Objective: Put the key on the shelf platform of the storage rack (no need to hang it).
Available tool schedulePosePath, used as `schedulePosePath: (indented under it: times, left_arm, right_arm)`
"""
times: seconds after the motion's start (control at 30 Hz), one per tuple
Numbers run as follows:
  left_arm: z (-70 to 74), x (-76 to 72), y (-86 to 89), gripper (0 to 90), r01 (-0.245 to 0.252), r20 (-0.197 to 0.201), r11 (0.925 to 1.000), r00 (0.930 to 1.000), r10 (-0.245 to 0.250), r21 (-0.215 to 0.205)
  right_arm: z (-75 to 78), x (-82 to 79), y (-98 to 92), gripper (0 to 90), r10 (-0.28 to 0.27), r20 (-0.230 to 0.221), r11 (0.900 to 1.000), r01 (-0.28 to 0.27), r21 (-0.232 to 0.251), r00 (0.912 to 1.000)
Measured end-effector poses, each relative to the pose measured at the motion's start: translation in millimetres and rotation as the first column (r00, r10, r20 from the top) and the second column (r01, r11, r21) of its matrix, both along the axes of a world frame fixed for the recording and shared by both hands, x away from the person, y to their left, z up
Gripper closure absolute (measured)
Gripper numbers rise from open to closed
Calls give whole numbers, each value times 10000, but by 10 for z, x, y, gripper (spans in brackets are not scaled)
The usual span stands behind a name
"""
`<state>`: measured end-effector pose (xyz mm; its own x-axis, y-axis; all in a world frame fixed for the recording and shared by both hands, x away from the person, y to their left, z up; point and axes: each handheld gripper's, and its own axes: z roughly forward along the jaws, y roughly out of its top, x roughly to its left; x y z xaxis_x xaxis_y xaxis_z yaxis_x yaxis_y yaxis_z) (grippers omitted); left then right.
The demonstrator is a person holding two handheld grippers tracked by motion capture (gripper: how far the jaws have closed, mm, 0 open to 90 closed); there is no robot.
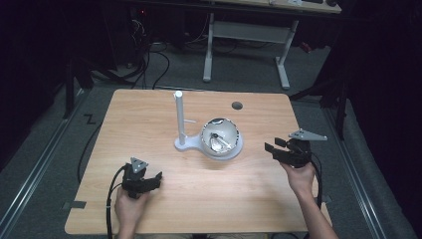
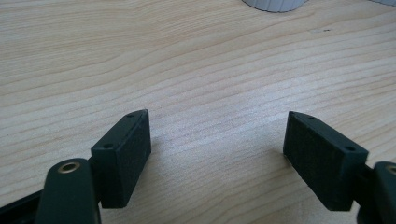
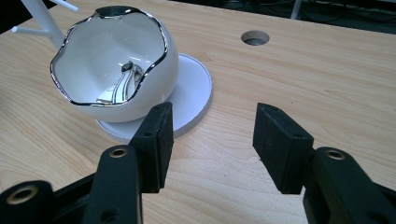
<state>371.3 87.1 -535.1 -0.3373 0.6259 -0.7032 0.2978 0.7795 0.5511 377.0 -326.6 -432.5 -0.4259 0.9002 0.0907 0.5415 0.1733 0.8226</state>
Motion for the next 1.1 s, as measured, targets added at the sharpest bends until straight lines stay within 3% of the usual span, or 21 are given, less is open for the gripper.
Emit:
schedulePosePath:
  times: [0.5, 1.1]
  left_arm:
    - [-9, -1, 3, 237, 94, 67, 9998, 9999, -95, 150]
    - [-9, -1, -6, 237, 16, 25, 9999, 10000, -16, 131]
  right_arm:
    - [-103, -120, -146, 482, -337, -54, 9992, 338, 193, 9994]
    - [-373, -242, -247, 472, -754, -287, 9960, 767, 469, 9967]
